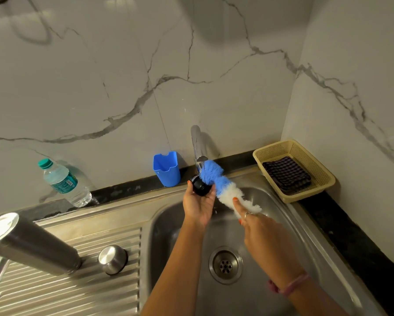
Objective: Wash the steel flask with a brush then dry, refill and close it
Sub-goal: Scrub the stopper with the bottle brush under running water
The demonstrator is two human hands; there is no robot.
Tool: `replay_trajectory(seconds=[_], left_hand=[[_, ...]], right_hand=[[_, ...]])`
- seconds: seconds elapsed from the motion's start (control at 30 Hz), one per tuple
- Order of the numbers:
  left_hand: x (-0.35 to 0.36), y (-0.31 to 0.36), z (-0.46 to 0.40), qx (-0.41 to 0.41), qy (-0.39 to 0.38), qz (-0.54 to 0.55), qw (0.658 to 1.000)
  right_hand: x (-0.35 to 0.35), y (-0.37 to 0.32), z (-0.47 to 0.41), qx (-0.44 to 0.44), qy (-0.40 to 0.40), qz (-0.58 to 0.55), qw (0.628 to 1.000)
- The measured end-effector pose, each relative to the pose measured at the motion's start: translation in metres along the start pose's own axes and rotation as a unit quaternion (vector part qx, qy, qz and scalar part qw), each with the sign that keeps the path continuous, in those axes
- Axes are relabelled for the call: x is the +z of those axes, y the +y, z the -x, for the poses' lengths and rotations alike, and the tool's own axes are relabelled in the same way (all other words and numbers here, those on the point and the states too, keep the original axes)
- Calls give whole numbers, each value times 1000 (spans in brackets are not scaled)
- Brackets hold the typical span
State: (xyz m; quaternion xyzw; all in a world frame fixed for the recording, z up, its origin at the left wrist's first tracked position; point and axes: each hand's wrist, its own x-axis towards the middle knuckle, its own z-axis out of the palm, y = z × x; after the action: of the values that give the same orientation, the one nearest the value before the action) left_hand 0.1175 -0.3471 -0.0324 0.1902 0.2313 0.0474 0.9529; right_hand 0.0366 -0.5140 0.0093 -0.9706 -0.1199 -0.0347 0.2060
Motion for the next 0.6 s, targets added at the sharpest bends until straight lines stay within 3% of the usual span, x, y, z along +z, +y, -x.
replay_trajectory(seconds=[0.1,0.2,0.4,0.6], left_hand=[[4,1,5,8,-38,-29,999],[6,2,7,11,-44,-31,998],[2,2,5,-9,-23,-21,999],[2,5,4,3,4,-28,1000]], right_hand=[[1,-11,11,-25,-12,1,1000],[-4,1,1,5,3,-21,1000],[-5,-12,8,-33,-14,-4,999],[3,6,-2,0,6,0,1000]])
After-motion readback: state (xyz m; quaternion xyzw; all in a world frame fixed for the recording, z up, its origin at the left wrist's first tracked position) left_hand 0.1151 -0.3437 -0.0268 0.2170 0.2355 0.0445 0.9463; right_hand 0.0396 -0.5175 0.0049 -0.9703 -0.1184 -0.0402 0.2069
